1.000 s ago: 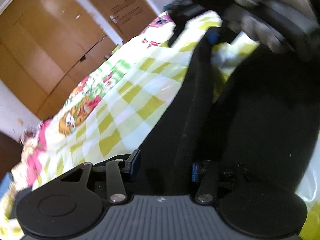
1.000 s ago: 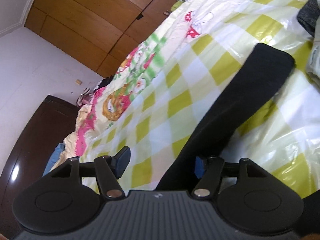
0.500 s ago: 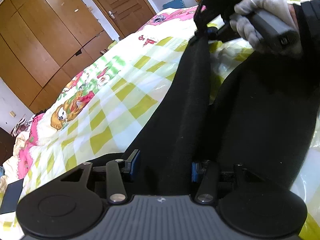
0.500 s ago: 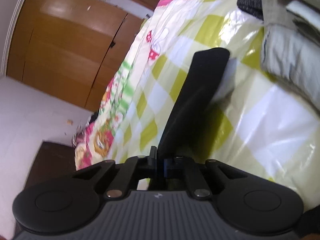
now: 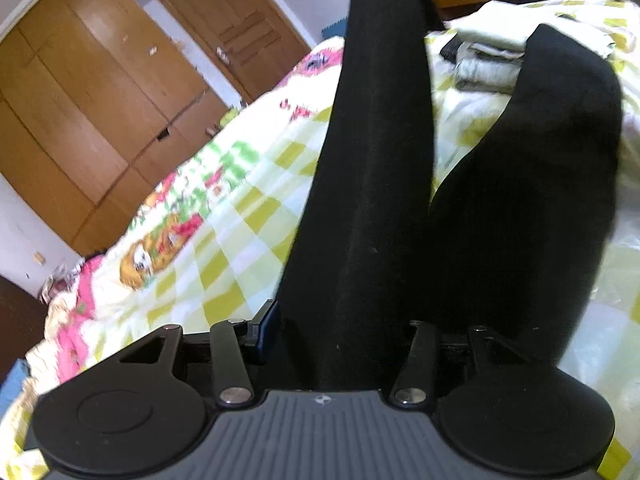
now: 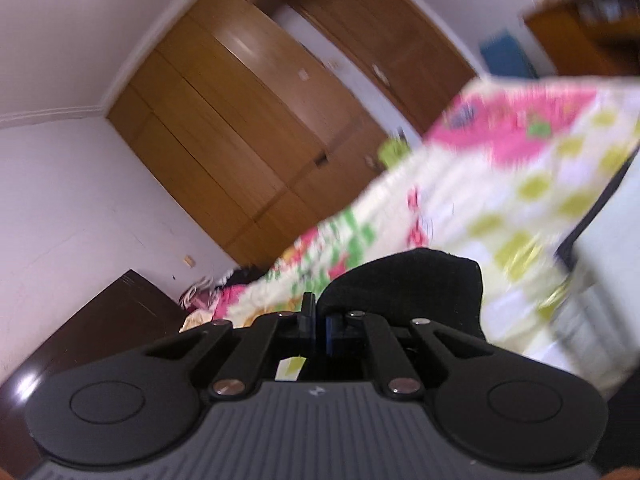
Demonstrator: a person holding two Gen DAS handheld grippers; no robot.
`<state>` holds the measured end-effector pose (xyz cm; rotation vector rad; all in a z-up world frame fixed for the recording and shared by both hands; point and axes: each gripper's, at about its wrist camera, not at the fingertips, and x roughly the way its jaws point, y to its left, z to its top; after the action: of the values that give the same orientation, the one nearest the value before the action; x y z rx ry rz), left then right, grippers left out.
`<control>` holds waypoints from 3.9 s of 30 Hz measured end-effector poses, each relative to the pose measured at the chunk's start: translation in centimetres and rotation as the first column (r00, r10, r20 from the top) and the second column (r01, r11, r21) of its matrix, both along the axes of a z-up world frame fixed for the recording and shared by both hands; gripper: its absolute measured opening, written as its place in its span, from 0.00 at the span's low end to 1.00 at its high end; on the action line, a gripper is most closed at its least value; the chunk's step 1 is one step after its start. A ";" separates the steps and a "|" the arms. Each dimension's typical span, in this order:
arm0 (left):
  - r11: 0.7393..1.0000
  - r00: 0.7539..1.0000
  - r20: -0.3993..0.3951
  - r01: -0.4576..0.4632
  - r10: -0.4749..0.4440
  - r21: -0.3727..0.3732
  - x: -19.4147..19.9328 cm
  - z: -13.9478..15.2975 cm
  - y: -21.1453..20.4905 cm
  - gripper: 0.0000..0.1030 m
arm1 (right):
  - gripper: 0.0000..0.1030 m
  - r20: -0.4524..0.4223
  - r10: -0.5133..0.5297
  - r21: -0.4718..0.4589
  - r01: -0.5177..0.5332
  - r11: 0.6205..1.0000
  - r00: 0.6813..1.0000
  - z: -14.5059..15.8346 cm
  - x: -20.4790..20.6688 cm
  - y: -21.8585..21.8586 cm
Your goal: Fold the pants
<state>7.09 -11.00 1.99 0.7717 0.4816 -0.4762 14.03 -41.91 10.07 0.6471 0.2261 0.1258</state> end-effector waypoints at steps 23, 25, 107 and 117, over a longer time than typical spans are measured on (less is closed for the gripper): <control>0.954 0.987 -0.023 0.157 -0.156 0.255 -5.7 -4.2 -3.6 0.62 | 0.07 -0.354 -0.233 0.268 0.337 0.903 0.906 -14.3 -6.4 -9.7; 0.954 0.987 -0.014 0.156 -0.158 0.256 -5.9 -4.1 -3.8 0.62 | 0.06 -0.317 -0.225 0.272 0.315 0.909 0.922 -13.4 -6.8 -9.6; 0.971 0.990 0.012 0.135 -0.140 0.197 -6.8 -3.4 -1.0 0.63 | 0.47 -0.483 -0.170 0.312 0.349 0.884 0.859 -15.9 -11.8 -11.2; 0.976 0.992 0.008 0.125 -0.129 0.177 -6.8 -3.2 -0.8 0.63 | 0.52 -0.420 -0.211 0.394 0.387 0.834 0.882 -16.3 -11.6 -11.4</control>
<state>0.33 -11.75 -1.24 0.9805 0.4621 -0.5494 2.46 -53.27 -6.21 1.1872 0.4526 -0.2644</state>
